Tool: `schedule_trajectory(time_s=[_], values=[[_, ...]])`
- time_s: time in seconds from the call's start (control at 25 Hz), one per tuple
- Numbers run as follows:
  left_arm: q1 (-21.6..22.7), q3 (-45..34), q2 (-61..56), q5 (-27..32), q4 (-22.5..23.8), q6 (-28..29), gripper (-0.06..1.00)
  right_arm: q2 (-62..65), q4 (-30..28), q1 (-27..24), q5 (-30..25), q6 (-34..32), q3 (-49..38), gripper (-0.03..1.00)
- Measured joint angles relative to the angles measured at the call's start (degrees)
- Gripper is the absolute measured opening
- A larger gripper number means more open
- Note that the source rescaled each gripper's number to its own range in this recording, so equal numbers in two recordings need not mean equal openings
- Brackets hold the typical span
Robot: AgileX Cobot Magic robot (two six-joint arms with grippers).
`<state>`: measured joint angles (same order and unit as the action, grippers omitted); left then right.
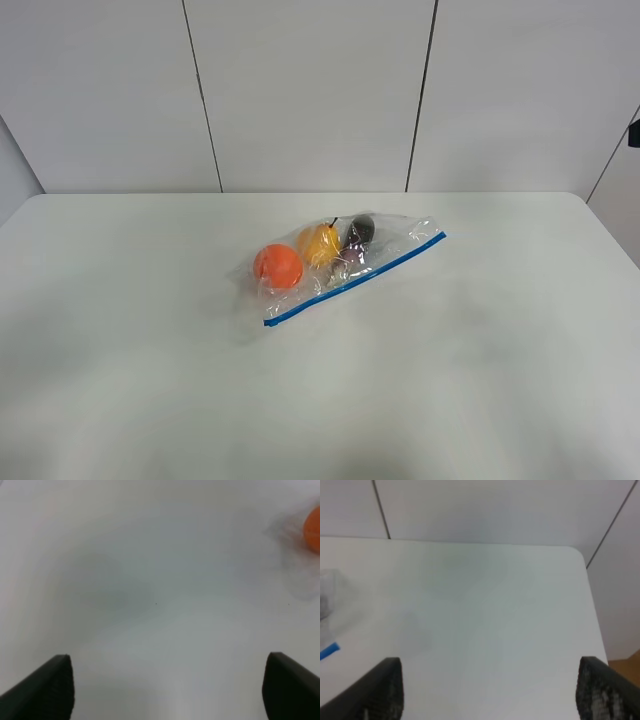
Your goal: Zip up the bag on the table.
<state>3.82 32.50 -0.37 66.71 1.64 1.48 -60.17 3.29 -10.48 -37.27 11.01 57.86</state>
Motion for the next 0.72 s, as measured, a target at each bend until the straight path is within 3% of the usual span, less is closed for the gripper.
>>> schedule_trajectory(time_s=[0.24, 0.72], values=[[0.0, 0.0, 0.0, 0.0, 0.0, 0.0, 0.99, 10.44, 0.0, 0.0, -7.65, -2.33, -2.68, 0.83], [0.0, 0.0, 0.0, 0.0, 0.0, 0.0, 0.99, 37.93, 0.91, 0.0, -10.74, -6.68, -17.99, 0.83]])
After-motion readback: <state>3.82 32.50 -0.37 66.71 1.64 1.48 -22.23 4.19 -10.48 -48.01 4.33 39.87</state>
